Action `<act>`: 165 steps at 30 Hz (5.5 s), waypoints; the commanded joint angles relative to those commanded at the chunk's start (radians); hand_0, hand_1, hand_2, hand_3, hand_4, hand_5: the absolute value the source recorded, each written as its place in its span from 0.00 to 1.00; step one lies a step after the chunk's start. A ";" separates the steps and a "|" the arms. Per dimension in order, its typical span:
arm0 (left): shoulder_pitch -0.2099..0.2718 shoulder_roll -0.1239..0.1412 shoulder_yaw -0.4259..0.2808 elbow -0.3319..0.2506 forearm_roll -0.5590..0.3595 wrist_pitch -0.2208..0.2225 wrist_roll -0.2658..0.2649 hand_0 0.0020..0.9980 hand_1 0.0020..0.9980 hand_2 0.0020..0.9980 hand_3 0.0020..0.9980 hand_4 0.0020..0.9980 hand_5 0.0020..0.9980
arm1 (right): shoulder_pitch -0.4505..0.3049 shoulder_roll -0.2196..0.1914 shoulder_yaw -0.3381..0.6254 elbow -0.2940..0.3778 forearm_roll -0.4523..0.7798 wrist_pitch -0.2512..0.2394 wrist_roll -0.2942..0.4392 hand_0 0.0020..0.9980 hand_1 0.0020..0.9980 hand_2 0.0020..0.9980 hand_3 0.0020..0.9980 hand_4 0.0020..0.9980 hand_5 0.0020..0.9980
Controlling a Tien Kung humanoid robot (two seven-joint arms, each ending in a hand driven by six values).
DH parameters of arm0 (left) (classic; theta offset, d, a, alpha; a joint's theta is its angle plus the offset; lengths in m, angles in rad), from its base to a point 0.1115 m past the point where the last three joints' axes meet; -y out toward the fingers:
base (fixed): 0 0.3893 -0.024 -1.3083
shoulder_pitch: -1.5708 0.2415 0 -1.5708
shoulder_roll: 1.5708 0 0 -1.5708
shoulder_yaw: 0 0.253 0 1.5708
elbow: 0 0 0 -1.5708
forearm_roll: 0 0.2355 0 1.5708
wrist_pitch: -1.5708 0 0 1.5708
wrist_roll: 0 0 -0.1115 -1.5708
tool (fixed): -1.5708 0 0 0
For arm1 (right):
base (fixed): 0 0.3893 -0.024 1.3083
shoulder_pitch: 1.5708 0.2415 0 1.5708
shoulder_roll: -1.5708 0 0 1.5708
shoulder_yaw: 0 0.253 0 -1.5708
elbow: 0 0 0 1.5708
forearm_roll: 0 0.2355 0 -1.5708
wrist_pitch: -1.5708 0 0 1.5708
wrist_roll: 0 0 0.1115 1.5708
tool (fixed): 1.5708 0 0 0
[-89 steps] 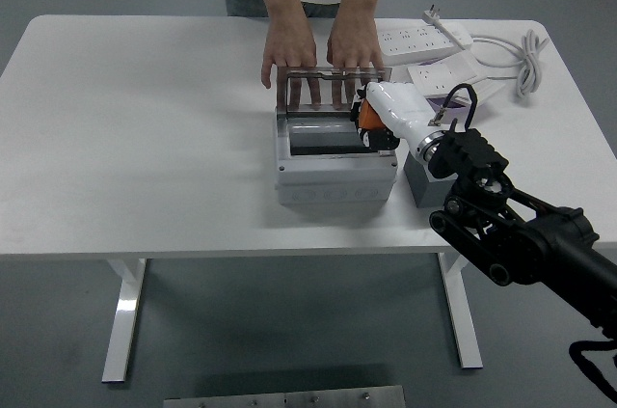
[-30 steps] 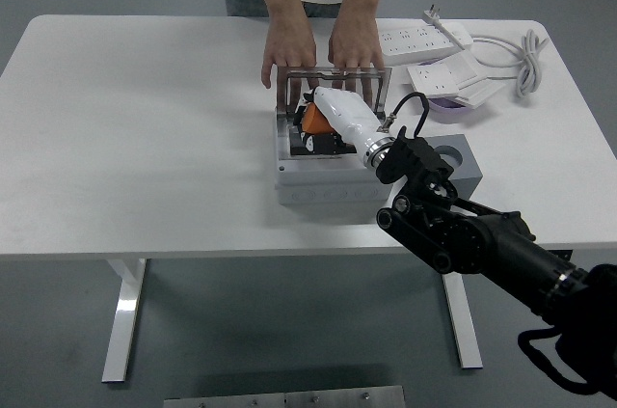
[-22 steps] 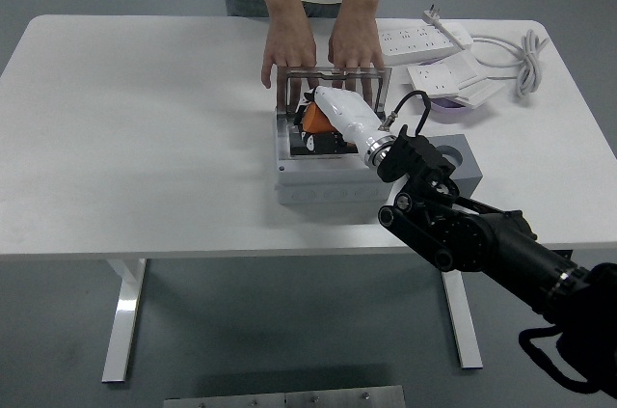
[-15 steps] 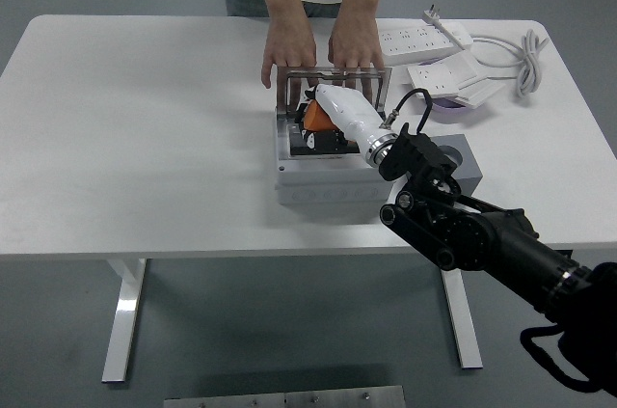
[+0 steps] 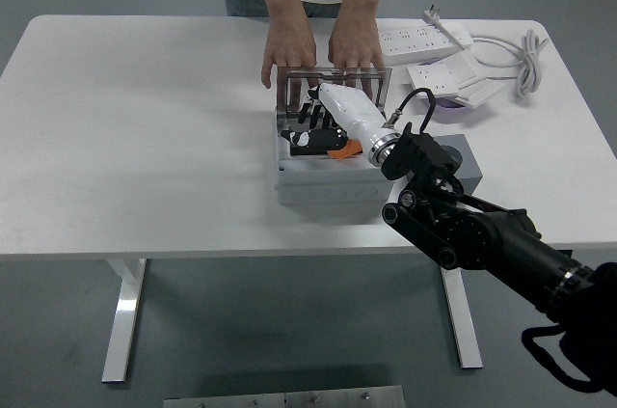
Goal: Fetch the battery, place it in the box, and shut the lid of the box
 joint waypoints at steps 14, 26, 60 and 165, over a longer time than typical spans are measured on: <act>0.007 -0.003 -0.003 -0.001 0.004 -0.001 0.005 0.63 0.70 0.57 0.54 0.50 0.00 | 0.004 -0.032 0.033 0.051 0.053 0.021 -0.037 0.49 0.42 0.50 0.58 0.89 0.66; 0.018 -0.005 0.000 -0.002 -0.004 0.004 0.007 0.63 0.70 0.57 0.54 0.50 0.00 | -0.001 -0.073 0.056 0.105 0.104 0.013 -0.112 0.33 0.37 0.46 0.52 0.90 0.69; 0.037 -0.011 -0.007 -0.006 -0.007 -0.002 0.022 0.63 0.70 0.57 0.54 0.50 0.00 | -0.035 -0.163 0.278 0.403 0.138 0.061 -0.303 0.00 0.11 0.17 0.18 0.49 0.41; 0.018 -0.023 -0.015 -0.005 0.006 -0.010 0.028 0.63 0.70 0.57 0.54 0.50 0.00 | -0.035 -0.233 0.073 0.441 0.119 0.227 -0.448 0.79 0.70 0.71 0.75 1.00 1.00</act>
